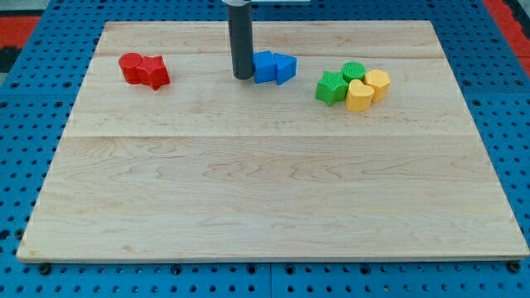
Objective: Move the yellow hexagon along with the yellow heart towards down
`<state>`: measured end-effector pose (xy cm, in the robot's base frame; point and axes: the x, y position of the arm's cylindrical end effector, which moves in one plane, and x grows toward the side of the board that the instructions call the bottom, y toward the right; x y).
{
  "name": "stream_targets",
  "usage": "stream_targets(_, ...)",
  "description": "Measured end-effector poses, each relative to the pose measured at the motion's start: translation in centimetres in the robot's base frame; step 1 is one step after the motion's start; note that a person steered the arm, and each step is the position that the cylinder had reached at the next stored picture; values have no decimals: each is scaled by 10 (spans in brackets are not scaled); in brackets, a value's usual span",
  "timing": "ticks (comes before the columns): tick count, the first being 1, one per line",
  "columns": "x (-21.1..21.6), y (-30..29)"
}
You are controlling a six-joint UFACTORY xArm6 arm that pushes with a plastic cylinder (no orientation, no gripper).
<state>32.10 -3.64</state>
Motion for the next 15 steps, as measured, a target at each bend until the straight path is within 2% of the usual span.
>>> stream_targets(2, 68, 14)
stream_targets(3, 98, 65)
stream_targets(4, 114, 150)
stream_targets(5, 115, 232)
stream_targets(6, 103, 286)
stream_targets(8, 27, 298)
stream_targets(9, 15, 298)
stream_targets(10, 15, 296)
stream_targets(12, 15, 246)
stream_targets(13, 15, 246)
stream_targets(15, 35, 203)
